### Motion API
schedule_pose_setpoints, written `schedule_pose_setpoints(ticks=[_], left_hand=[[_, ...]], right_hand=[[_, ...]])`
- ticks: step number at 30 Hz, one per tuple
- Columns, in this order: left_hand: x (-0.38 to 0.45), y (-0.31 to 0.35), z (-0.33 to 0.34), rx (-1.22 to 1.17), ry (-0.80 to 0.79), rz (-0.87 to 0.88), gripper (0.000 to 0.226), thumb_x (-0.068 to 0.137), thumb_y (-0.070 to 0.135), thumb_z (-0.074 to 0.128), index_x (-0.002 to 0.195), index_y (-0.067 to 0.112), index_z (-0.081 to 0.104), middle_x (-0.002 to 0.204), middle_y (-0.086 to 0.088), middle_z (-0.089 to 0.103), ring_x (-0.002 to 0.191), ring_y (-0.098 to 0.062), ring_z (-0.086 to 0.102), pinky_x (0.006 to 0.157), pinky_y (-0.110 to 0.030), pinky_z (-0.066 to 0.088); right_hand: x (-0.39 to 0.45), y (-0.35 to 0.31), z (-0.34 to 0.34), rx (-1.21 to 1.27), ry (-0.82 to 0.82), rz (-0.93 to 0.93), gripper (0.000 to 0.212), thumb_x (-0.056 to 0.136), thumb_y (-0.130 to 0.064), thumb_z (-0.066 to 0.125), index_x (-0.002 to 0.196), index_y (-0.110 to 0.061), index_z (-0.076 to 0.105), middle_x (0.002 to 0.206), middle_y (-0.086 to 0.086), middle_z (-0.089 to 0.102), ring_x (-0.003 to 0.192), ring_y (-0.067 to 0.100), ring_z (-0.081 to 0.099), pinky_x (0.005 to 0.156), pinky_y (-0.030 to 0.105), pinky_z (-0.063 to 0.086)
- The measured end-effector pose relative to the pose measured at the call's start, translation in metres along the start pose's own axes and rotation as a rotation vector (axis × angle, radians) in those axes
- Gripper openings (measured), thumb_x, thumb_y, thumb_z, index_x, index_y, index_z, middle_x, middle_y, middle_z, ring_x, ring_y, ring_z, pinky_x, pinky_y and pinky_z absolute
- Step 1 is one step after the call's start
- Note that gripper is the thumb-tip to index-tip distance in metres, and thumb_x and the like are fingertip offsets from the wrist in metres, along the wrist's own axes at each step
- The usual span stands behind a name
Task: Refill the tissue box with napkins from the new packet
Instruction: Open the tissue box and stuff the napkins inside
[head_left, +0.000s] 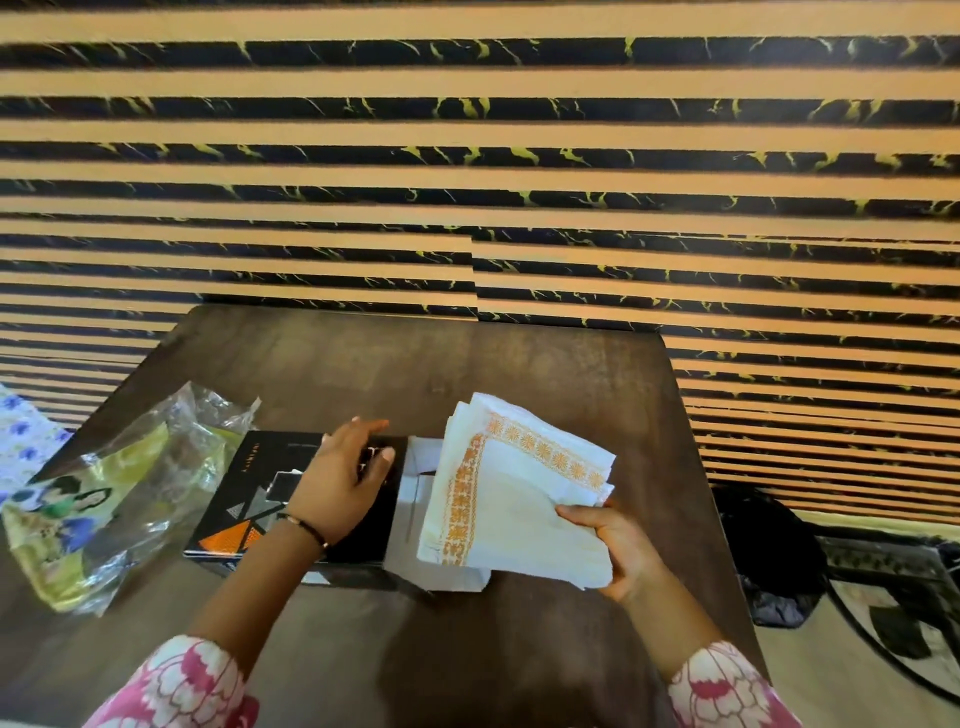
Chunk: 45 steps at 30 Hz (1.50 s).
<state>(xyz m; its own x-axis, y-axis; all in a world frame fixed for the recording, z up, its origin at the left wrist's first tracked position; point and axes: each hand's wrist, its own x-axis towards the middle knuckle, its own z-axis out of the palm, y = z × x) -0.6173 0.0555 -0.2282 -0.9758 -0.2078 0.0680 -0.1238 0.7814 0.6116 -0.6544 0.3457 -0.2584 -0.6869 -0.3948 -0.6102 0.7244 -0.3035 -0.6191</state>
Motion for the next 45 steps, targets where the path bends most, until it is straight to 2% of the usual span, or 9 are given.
schedule_pose_setpoints(ticks=[4,8,16,21,24,29,35,39,45], left_hand=[[-0.005,-0.031,0.014,0.288,-0.096,0.091,0.069,0.082,0.058,0.019,0.137,0.020,0.038,0.149,-0.002,0.033,0.142,-0.023,0.019,0.115,-0.050,0.007],[-0.006,-0.027,0.019,0.325,-0.056,0.110,0.075,0.080,0.060,0.007,0.140,0.022,0.033,0.152,0.001,0.027,0.144,-0.020,0.012,0.116,-0.048,0.003],[-0.006,-0.033,0.022,0.320,-0.076,0.111,0.073,0.081,0.059,0.003,0.142,0.025,0.027,0.155,0.003,0.021,0.145,-0.018,0.006,0.116,-0.044,-0.002],[-0.007,-0.035,0.021,0.332,-0.089,0.127,0.072,0.081,0.057,0.003,0.142,0.025,0.026,0.155,0.001,0.020,0.145,-0.019,0.005,0.115,-0.045,-0.003],[-0.007,-0.036,0.021,0.341,-0.092,0.133,0.071,0.082,0.056,0.005,0.142,0.025,0.026,0.155,0.001,0.019,0.145,-0.020,0.005,0.116,-0.046,-0.002],[-0.006,-0.035,0.021,0.345,-0.092,0.133,0.072,0.080,0.056,0.004,0.142,0.025,0.025,0.155,0.000,0.020,0.145,-0.021,0.006,0.116,-0.047,-0.001],[-0.004,-0.036,0.022,0.342,-0.094,0.128,0.070,0.081,0.054,0.007,0.142,0.025,0.025,0.156,0.000,0.019,0.145,-0.021,0.005,0.116,-0.047,-0.001],[-0.005,-0.035,0.021,0.352,-0.094,0.132,0.071,0.081,0.054,0.006,0.143,0.026,0.025,0.156,0.000,0.018,0.145,-0.020,0.005,0.115,-0.046,-0.002],[-0.005,-0.034,0.022,0.334,-0.072,0.130,0.069,0.082,0.054,0.010,0.141,0.024,0.030,0.154,-0.001,0.023,0.145,-0.021,0.009,0.115,-0.046,0.000]], right_hand=[[0.012,0.015,0.021,-0.189,0.063,-0.099,0.058,0.076,0.013,0.057,0.125,-0.018,0.052,0.113,0.015,0.065,0.088,0.029,0.068,0.062,0.036,0.056],[0.007,0.025,0.033,-0.350,0.114,-0.111,0.052,0.079,0.016,0.052,0.108,-0.028,0.052,0.097,-0.001,0.064,0.085,0.019,0.063,0.063,0.032,0.051],[0.014,0.016,0.057,-0.439,0.126,-0.126,0.057,0.079,0.011,0.055,0.117,-0.031,0.051,0.110,0.005,0.066,0.098,0.028,0.064,0.080,0.042,0.054],[0.023,0.016,0.065,-0.326,0.151,-0.142,0.052,0.079,0.015,0.050,0.108,-0.027,0.057,0.100,0.009,0.068,0.086,0.029,0.067,0.069,0.040,0.057],[0.025,0.022,0.061,-0.193,0.127,-0.107,0.042,0.082,0.017,0.045,0.108,-0.013,0.059,0.087,0.012,0.069,0.070,0.023,0.071,0.055,0.033,0.057],[0.027,0.031,0.054,0.046,0.156,-0.020,0.013,0.071,-0.009,0.059,0.071,-0.007,0.072,0.058,0.016,0.069,0.048,0.027,0.067,0.044,0.033,0.056],[0.030,0.031,0.050,-0.063,0.133,-0.054,0.022,0.091,-0.004,0.047,0.101,-0.013,0.064,0.083,0.013,0.070,0.059,0.021,0.071,0.051,0.031,0.059],[0.027,0.033,0.043,-0.249,0.102,-0.064,0.033,0.088,-0.003,0.055,0.117,-0.019,0.056,0.100,0.013,0.069,0.078,0.023,0.071,0.063,0.034,0.059],[0.030,0.022,0.046,-0.251,0.074,-0.088,0.044,0.085,0.001,0.057,0.123,-0.021,0.052,0.118,0.015,0.064,0.104,0.034,0.062,0.065,0.037,0.059]])
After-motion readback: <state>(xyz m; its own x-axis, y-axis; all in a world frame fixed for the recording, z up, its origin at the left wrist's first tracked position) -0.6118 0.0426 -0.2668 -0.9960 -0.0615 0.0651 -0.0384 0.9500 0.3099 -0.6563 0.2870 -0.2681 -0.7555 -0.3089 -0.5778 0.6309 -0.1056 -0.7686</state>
